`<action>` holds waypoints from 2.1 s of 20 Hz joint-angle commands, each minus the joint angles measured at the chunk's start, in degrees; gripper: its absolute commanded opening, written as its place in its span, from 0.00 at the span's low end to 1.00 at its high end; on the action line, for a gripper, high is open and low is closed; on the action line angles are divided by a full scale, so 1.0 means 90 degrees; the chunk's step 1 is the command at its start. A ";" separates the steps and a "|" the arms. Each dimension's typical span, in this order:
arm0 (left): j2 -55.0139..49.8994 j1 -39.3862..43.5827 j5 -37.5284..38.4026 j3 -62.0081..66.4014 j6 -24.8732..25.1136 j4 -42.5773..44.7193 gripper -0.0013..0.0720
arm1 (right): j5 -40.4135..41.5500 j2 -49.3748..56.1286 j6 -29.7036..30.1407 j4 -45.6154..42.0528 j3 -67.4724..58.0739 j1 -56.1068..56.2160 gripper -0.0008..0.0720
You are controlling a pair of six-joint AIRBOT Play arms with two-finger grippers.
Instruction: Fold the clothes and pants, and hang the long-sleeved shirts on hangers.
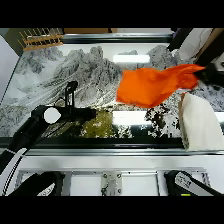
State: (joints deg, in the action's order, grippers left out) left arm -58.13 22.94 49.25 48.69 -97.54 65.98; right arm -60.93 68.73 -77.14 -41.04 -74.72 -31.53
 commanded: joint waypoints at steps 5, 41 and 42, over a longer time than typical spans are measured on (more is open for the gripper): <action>-0.0005 0.0005 -0.0041 -0.0010 0.0000 0.0007 0.03 | -0.0748 -0.1613 -0.2021 -0.3147 0.0092 -0.1447 0.03; -0.0005 0.0005 0.0019 -0.0022 0.0000 0.0005 0.03 | 0.0078 -0.3900 -0.0236 -0.2297 0.3592 0.2669 0.90; -0.0005 0.0005 0.0022 -0.0022 0.0000 0.0005 0.03 | 0.0078 -0.3844 -0.0236 -0.2312 0.3655 0.2975 0.90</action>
State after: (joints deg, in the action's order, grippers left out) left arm -58.15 22.94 49.50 48.51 -97.51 66.04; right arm -60.03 33.34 -80.40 -66.67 -43.53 -14.28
